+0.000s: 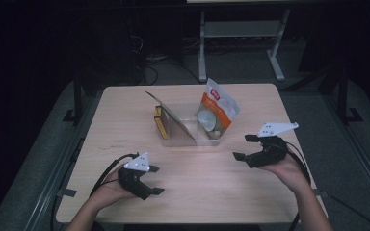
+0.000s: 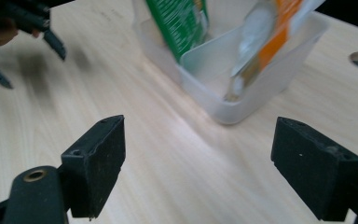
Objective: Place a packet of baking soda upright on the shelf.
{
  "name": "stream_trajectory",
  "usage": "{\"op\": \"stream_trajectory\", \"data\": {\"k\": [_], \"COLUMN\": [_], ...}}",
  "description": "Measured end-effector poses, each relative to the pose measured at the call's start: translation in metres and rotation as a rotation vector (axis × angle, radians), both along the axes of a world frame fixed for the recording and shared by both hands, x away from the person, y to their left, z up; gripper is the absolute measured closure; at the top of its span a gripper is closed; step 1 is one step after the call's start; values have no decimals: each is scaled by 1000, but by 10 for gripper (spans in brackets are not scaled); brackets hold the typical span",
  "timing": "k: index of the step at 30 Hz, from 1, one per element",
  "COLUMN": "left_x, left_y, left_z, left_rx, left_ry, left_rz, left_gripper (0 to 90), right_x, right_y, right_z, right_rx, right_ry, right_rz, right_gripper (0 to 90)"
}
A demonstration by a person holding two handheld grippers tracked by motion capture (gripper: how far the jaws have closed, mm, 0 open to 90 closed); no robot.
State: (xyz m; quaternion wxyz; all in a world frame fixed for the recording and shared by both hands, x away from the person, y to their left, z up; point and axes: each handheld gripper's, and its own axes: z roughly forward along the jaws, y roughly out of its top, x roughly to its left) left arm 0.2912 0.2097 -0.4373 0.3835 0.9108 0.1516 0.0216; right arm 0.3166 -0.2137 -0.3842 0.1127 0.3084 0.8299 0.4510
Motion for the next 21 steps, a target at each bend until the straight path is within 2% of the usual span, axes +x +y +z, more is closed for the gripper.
{"op": "stream_trajectory", "data": {"k": [4,6,10,14,17,21], "left_x": [1,2,2,3,3,4], "left_y": [1,1,1,1,1,2], "left_z": [-2,-4,-8,-11,-12,-12], "left_rx": [1,3,17,32,30,26], "left_ry": [9,14,11,13,17,17], "left_rz": [7,9,9,-1,0,-2], "left_gripper": [198,198,198,198,198,198], "right_x": [-11,-15,-23,-23,-23,-22], "right_y": [8,14,29,44,52,55], "right_z": [-15,-23,-36,-46,-53,-54], "right_rx": [13,16,-20,-65,-111,-117], "right_ry": [-5,18,36,55,67,74], "right_rz": [37,67,138,186,205,213], "right_gripper": [173,173,173,173,173,173]}}
